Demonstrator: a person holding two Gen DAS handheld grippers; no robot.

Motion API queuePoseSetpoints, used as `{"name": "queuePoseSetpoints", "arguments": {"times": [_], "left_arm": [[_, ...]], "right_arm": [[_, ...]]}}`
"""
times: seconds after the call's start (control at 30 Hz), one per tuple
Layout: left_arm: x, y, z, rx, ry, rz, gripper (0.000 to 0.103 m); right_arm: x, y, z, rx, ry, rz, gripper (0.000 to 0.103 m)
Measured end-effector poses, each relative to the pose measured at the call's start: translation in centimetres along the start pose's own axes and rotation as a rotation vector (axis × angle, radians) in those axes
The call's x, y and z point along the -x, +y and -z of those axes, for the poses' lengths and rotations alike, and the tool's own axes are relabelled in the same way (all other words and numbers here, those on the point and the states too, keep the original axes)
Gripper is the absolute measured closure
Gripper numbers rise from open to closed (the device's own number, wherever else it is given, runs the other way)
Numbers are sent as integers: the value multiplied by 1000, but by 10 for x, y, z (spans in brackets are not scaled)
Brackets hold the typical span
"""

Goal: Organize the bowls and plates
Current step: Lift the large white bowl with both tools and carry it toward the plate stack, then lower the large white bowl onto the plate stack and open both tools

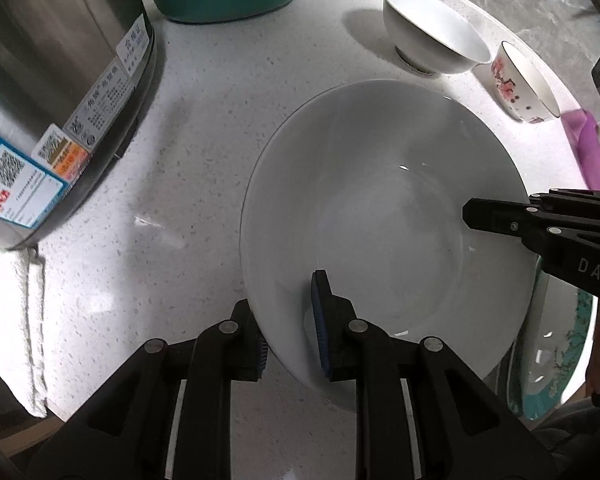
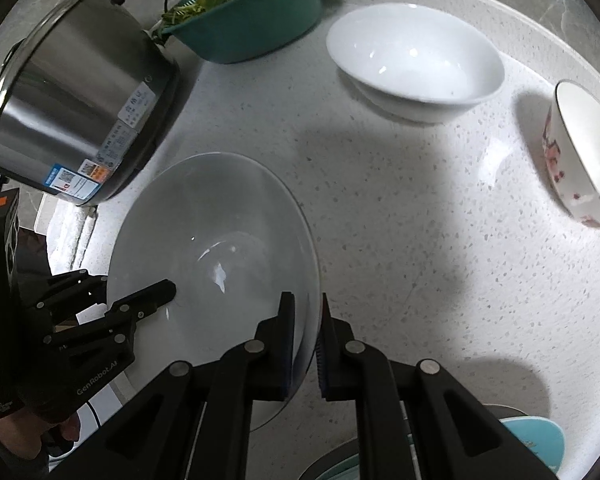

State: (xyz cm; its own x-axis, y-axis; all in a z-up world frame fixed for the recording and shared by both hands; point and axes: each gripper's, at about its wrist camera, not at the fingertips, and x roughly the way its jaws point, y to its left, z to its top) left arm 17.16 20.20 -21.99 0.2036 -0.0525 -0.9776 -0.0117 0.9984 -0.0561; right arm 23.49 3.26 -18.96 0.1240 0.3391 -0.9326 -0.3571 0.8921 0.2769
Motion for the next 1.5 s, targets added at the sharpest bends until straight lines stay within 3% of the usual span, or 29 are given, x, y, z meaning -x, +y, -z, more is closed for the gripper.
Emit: {"name": "queuePoseSetpoints", "arguments": {"times": [0.33,0.5,0.53,0.57,0.6,0.63,0.8,0.87,0.97,1.07,1.17,1.33,1.5], "left_arm": [[10,1,9,29,-31,-13,84],[20,4,9,34,-47,-34,66],[23,5,8,36,-51,-33,46],[27,6,9,43,-59,-27,34],[33,8,9,52,-70,-20,32],[39,9,9,56,-75,-14,32],[86,12,-17,71,-162,76,26],[102,6,-44,30,-212,109,16],[102,-9,-90,-28,-224,183,14],[81,-27,-137,-58,-185,141,14],[56,-46,-169,-91,-148,136,15],[19,-70,-193,-134,-94,116,15],[-5,-70,-203,-105,-65,100,15]], "right_arm": [[-3,-5,2,-24,-14,-33,91],[-4,-4,2,-28,-20,-50,89],[-3,-5,2,-30,-22,-50,86],[0,-7,2,-36,-28,-53,74],[3,-8,2,-43,-34,-56,61],[7,-10,3,-49,-43,-59,56],[49,-23,-2,-64,-127,-83,40],[74,-43,-15,-93,-189,-89,36],[99,-74,-43,-155,-234,-93,35],[105,-91,-74,-157,-226,-105,37],[98,-98,-101,-140,-195,-81,45],[73,-109,-126,-138,-151,-74,47],[52,-120,-145,-118,-109,-36,51]]}}
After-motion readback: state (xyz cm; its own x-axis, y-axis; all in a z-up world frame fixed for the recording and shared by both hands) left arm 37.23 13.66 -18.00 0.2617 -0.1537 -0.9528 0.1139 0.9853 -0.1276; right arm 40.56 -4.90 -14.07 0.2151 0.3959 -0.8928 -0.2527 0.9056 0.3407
